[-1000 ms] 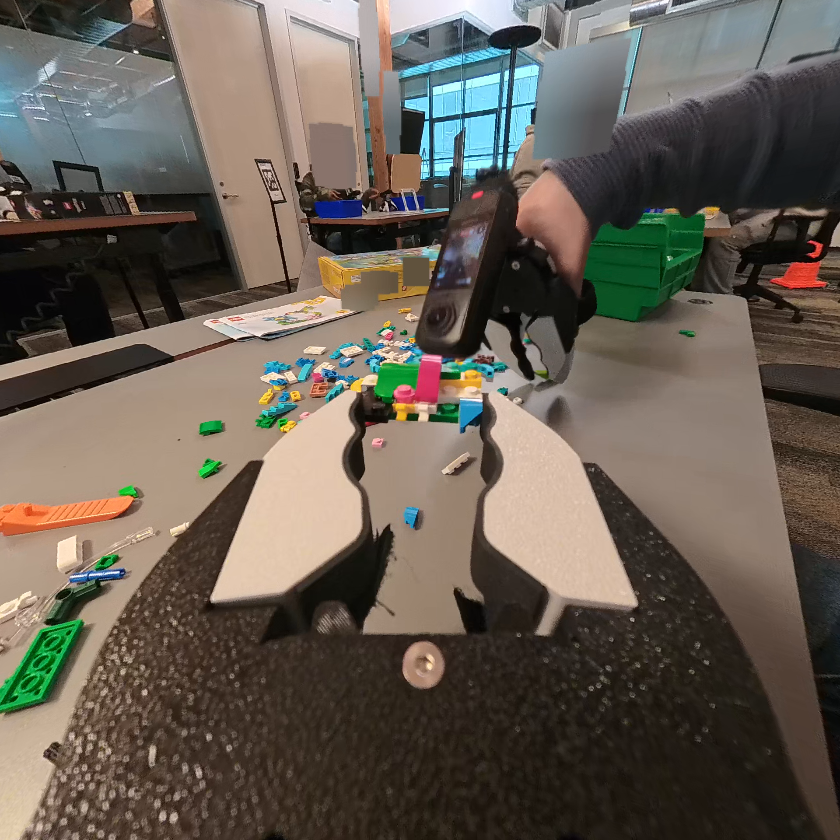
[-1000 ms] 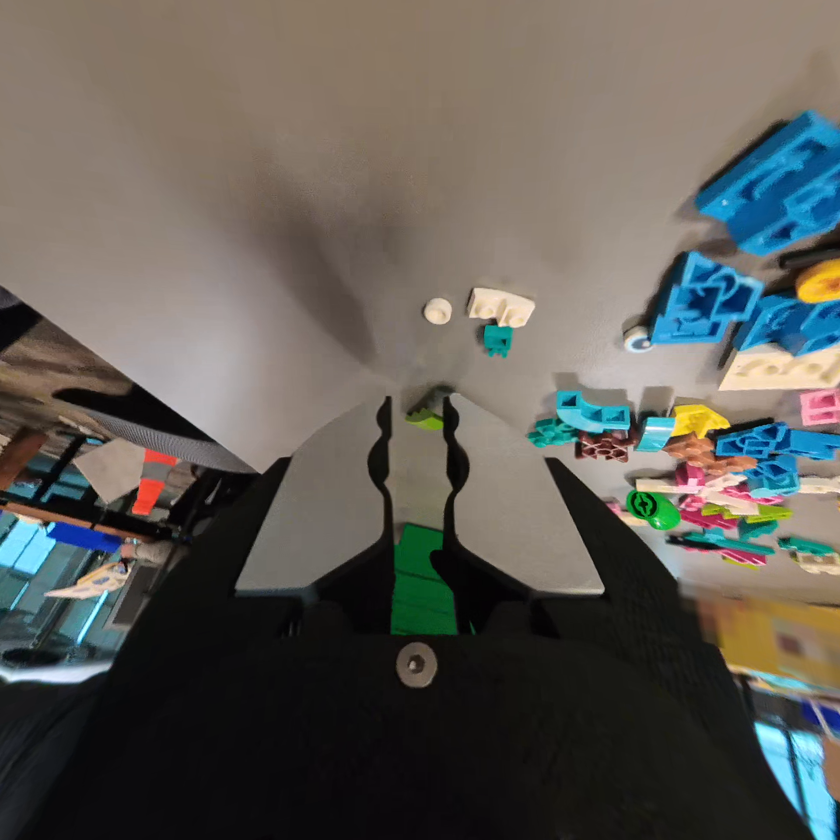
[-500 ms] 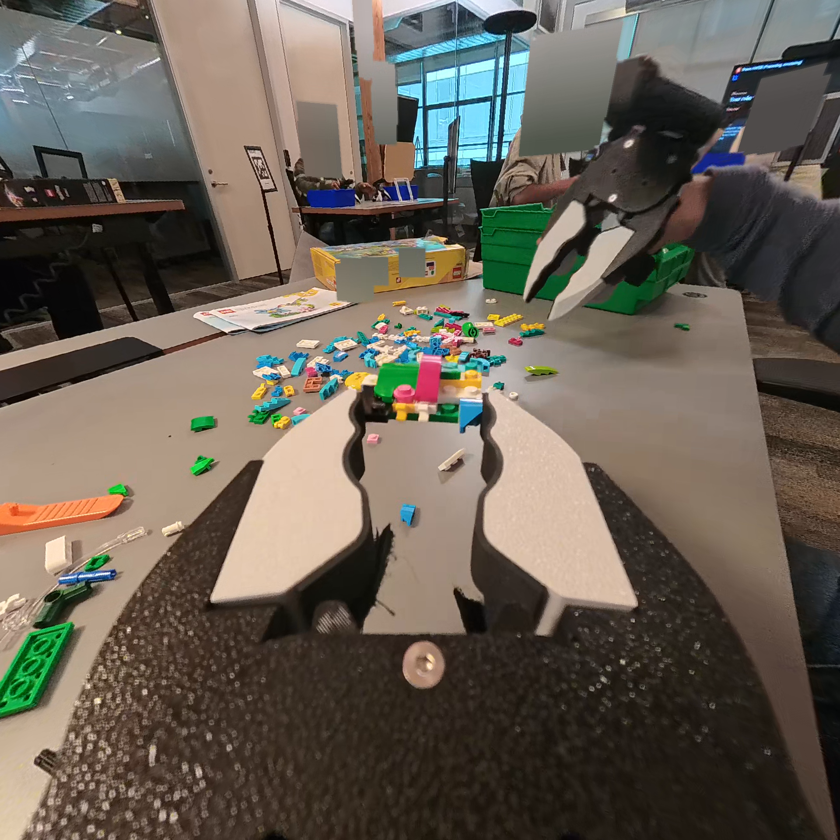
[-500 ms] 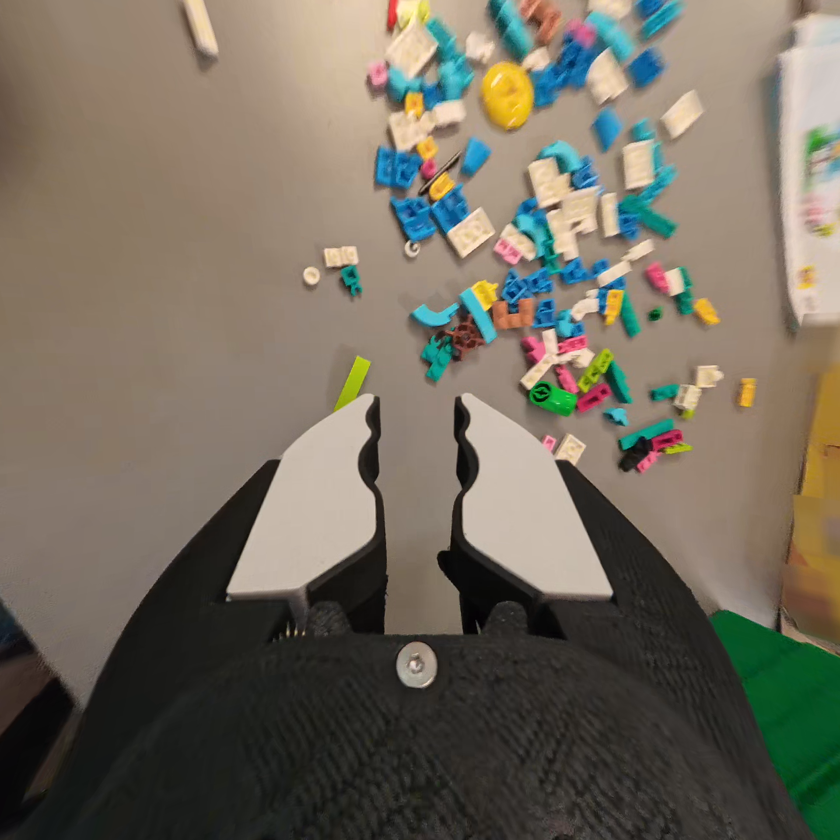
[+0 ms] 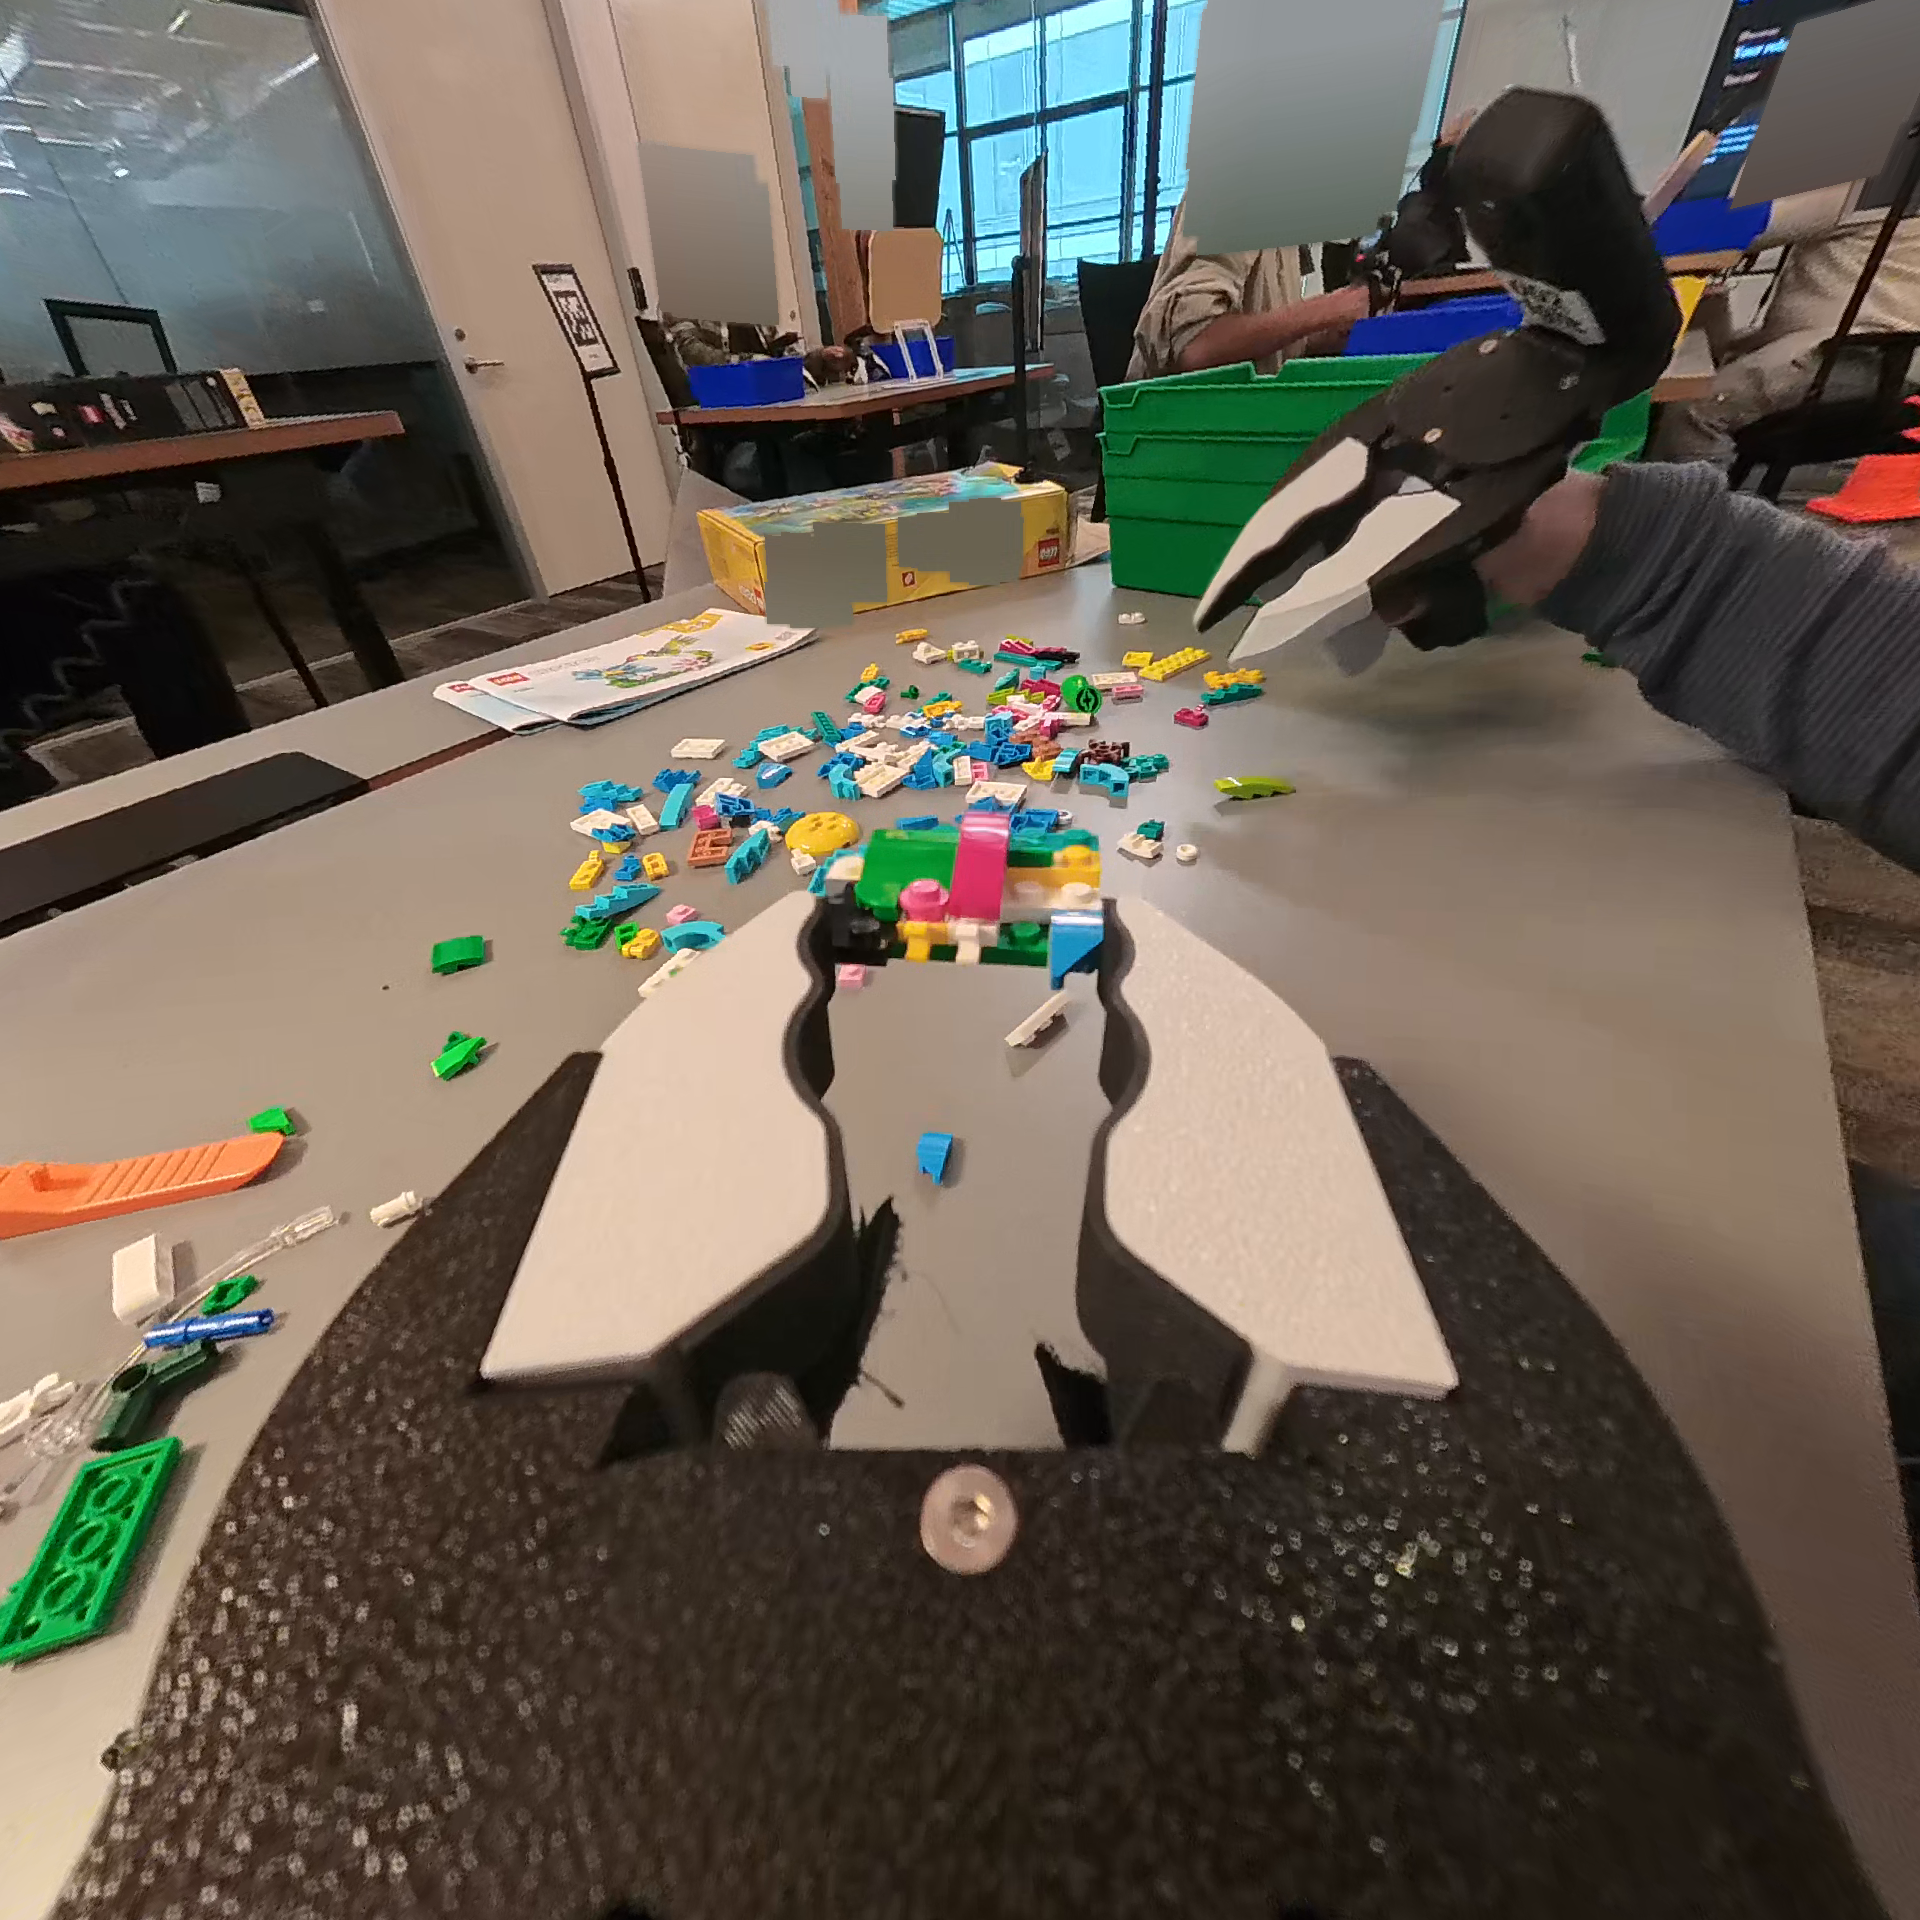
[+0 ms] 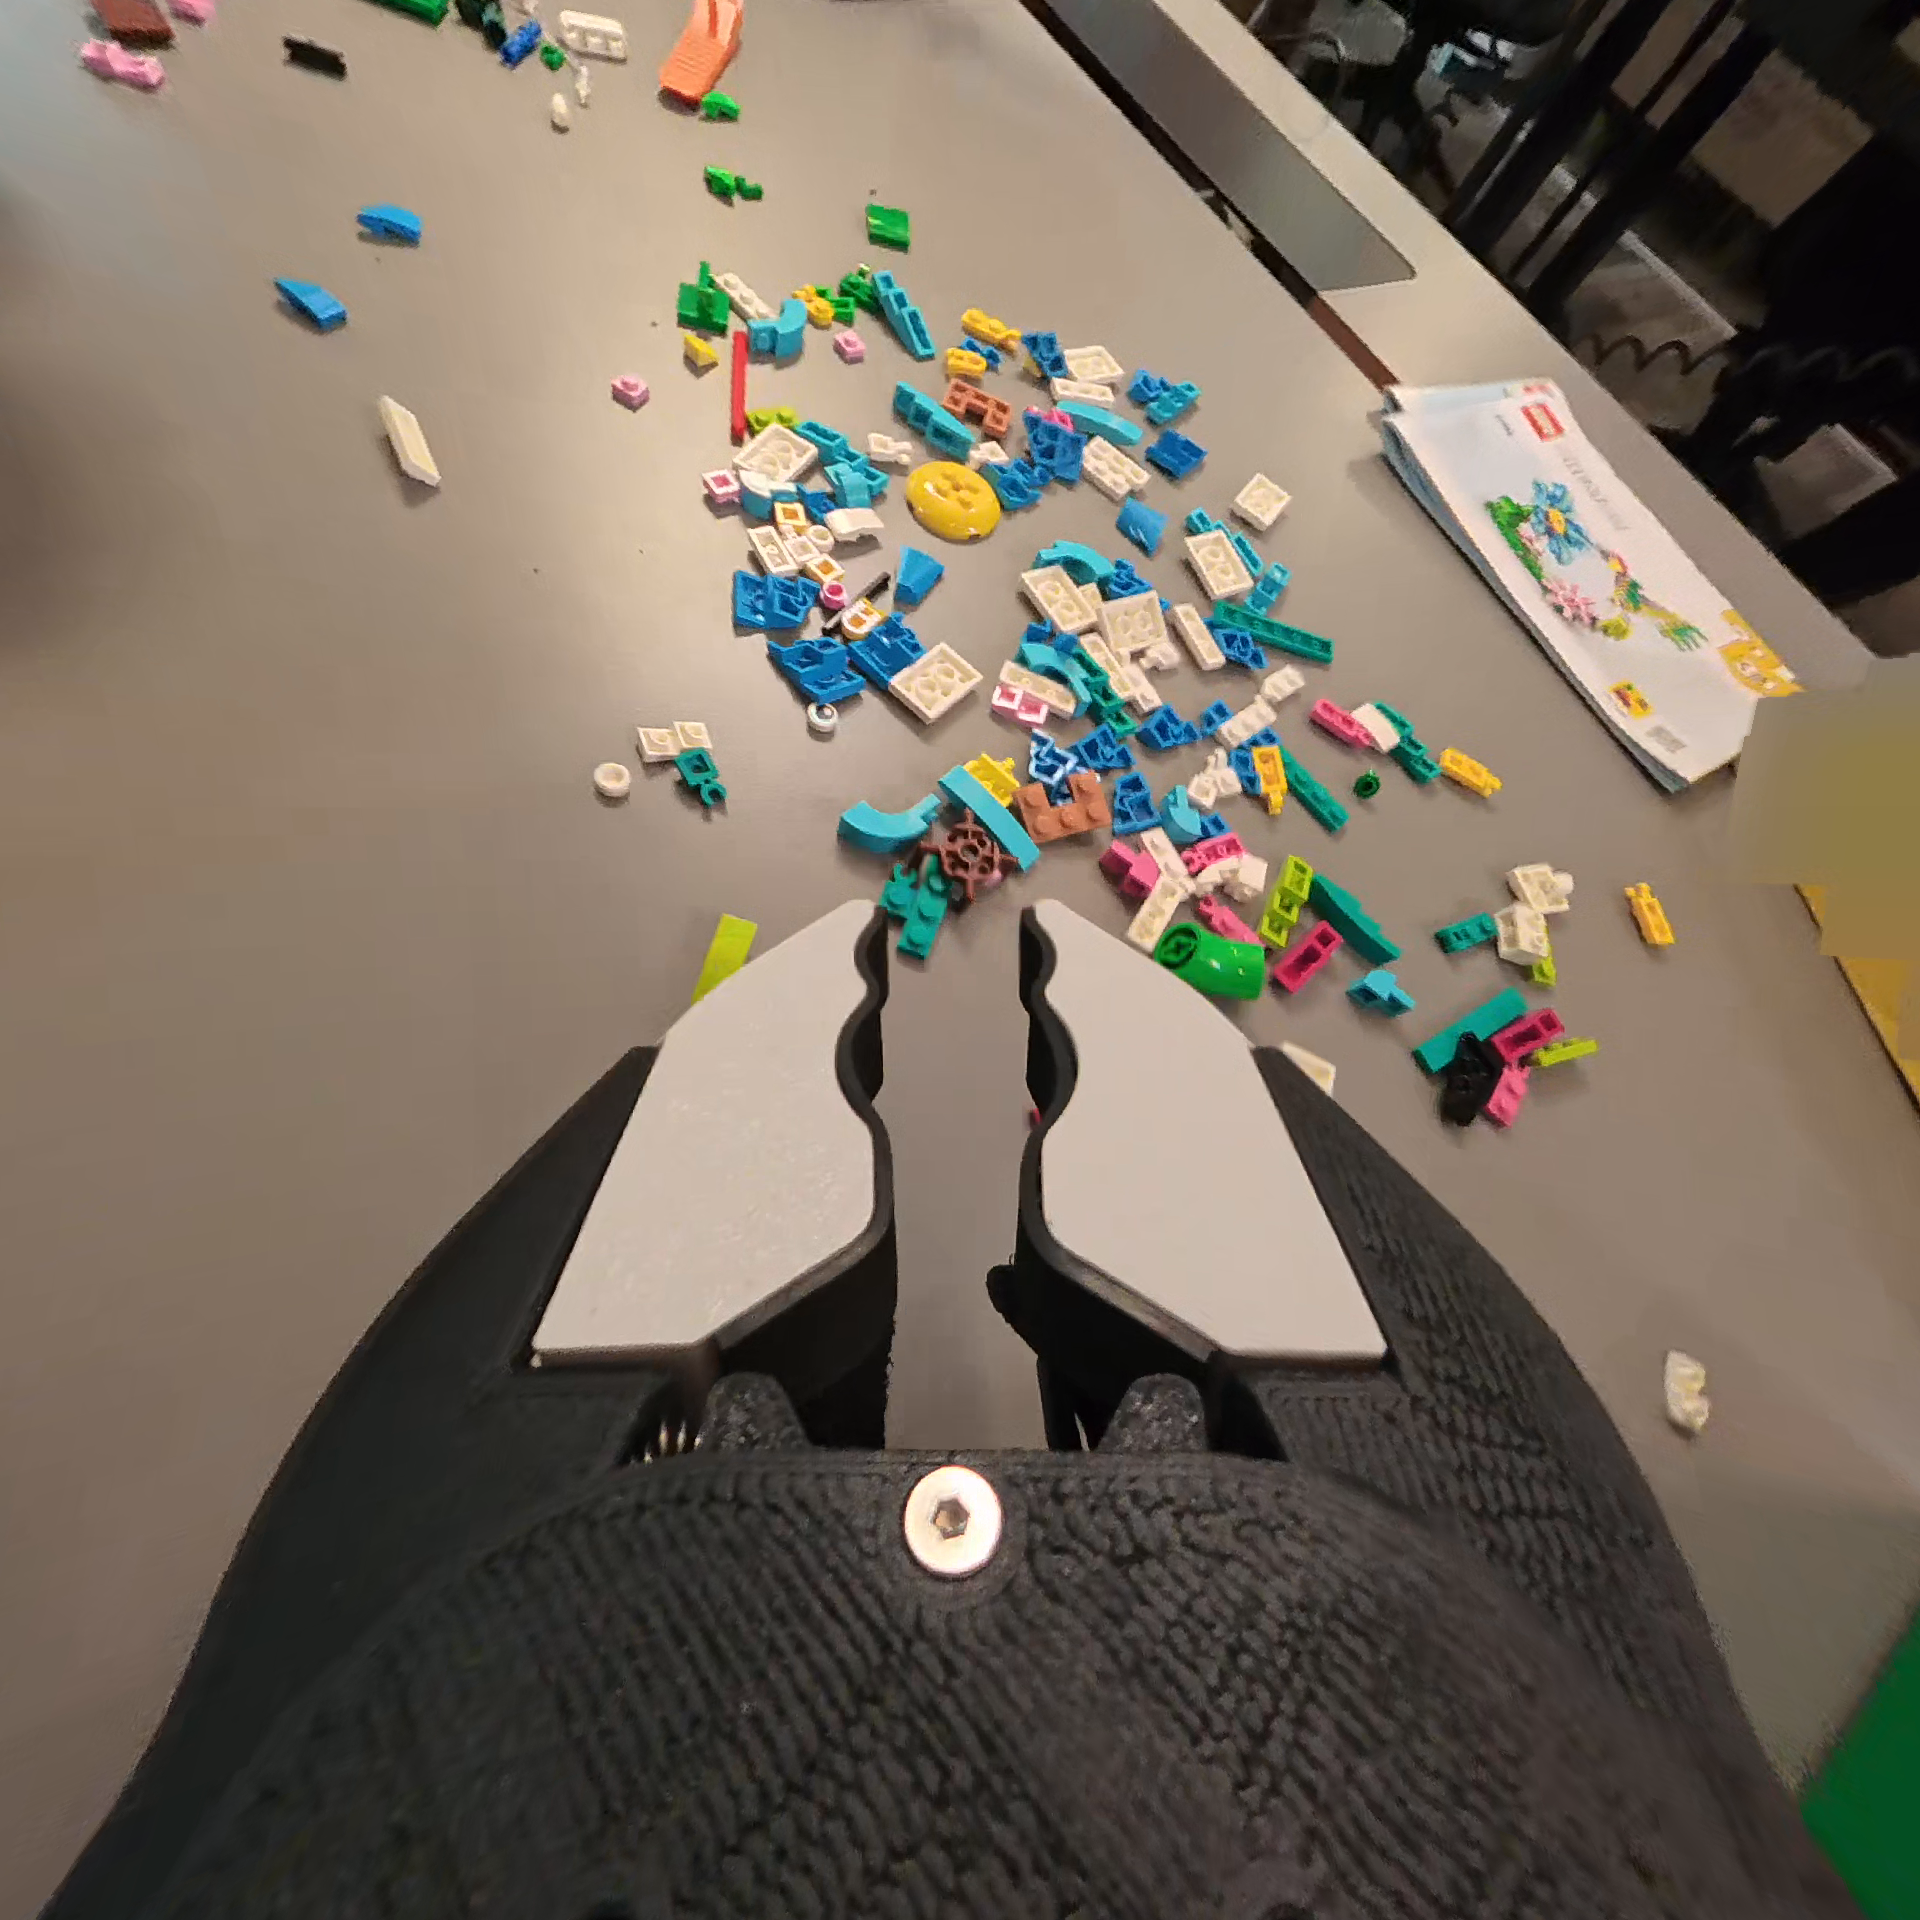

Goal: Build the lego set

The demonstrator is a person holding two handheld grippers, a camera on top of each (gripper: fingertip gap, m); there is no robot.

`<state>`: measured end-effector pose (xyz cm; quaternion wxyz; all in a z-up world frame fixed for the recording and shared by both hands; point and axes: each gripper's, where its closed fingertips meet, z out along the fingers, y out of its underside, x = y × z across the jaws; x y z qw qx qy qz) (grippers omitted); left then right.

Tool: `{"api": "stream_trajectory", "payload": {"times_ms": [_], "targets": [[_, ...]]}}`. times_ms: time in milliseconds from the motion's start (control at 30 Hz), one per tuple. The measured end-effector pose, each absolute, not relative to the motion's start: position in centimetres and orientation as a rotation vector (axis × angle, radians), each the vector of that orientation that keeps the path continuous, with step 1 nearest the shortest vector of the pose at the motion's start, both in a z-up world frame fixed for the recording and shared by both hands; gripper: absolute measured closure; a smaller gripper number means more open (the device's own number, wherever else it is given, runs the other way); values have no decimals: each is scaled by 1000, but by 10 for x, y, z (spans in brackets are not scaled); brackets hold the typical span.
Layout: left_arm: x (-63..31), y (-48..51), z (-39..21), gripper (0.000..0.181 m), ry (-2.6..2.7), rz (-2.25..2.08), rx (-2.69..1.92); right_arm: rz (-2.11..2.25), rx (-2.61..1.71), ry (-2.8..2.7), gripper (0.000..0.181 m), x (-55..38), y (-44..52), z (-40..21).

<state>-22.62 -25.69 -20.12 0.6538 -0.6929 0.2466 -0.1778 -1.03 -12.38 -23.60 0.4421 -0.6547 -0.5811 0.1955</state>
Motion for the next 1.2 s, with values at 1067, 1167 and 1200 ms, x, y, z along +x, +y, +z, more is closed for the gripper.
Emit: {"api": "stream_trajectory", "payload": {"times_ms": [1067,1167,1200], "targets": [[-208,-257,-219,133,723,-325,-1631,540,-2023,-1544,170,-6,-161,-284],[-208,-257,-219,133,726,-327,-1633,554,-1987,-1520,170,-10,-159,-280],[-208,-257,-219,133,726,-328,-1634,552,-1995,-1533,169,-10,-161,-281]]}}
